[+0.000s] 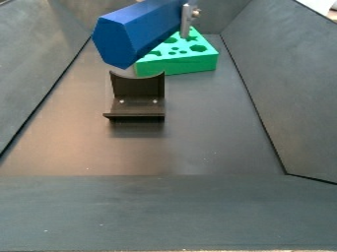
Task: Pick up the hexagon object. Move up. Place the hexagon object on the fixture. Regrasp the hexagon object. Move to above the board. Insert the hexagon object.
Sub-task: Place the hexagon object on the fixture.
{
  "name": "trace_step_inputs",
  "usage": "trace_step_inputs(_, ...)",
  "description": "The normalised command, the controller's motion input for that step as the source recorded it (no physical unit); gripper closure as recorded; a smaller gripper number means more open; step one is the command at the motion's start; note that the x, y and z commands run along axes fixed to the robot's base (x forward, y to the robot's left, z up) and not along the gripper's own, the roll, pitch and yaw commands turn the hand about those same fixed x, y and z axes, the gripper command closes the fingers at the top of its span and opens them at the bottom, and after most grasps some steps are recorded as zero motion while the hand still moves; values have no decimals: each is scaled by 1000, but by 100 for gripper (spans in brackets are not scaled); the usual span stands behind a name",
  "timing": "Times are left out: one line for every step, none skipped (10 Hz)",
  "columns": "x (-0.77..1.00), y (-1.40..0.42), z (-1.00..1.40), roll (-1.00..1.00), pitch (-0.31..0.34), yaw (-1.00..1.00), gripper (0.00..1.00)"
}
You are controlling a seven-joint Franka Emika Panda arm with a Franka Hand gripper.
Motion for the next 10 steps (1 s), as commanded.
trace_step_inputs(681,-7,21,-210,198,1000,100)
trace_step_inputs(567,-1,9,-251,236,1000,100)
trace_step_inputs(482,3,11,-296,276,1000,100)
trace_step_inputs(379,-1000,-216,-1000,99,271,100)
trace_step_inputs(339,-1000,-221,-1000,91,198,100)
trace_step_inputs(337,-1000,-210,-1000,100,189,100)
trace_step_inputs(332,-1000,-201,-1000,113,180,100)
trace_step_inputs(235,-642,-136,-1000,130,168,100)
trace_step_inputs(192,-459,-98,-1000,138,159,100)
trace_step_inputs(116,-172,-35,-1000,162,130,100)
